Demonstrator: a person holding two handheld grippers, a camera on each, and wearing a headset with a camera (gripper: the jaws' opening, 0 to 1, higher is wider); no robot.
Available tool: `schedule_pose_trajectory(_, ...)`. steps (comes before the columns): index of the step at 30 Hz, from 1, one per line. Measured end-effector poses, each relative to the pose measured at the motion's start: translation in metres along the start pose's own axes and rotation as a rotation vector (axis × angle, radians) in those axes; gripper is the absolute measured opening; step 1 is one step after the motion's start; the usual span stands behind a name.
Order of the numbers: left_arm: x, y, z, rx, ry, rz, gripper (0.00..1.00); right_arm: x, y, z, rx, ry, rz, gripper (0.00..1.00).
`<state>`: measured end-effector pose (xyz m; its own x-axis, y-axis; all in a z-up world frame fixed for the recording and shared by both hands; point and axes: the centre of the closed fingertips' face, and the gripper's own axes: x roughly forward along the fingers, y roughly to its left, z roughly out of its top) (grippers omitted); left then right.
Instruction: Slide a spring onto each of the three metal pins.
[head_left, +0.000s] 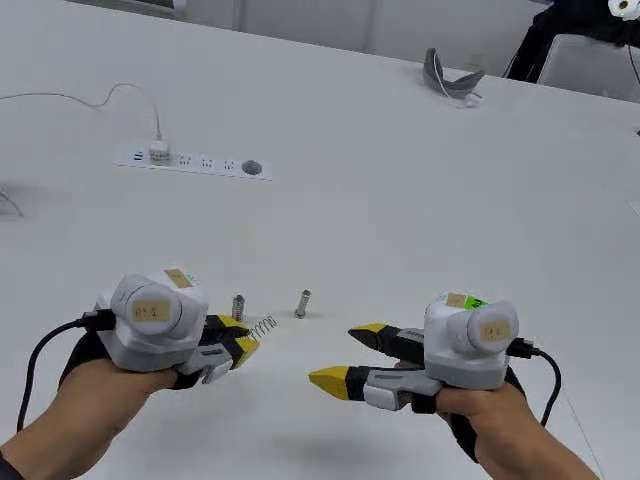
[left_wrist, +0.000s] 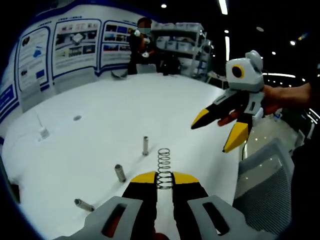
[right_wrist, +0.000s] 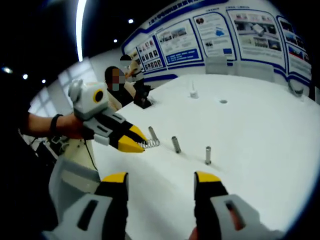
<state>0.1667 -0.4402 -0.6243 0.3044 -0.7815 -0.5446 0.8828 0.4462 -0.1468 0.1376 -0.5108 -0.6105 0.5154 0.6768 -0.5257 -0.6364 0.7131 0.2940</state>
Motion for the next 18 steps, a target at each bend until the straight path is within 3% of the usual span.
schedule_pose_trajectory(9,-0.012,0.0,0.01,0.026,-0.022,0.0,0.1,0.006,0.005,0.021,0.008,-0.047,0.041,0.45)
schedule_pose_trajectory(18,-0.027,-0.007,0.019,0.048,-0.034,-0.005,0.1,0.015,0.015,0.039,0.048,-0.086,0.11,0.38)
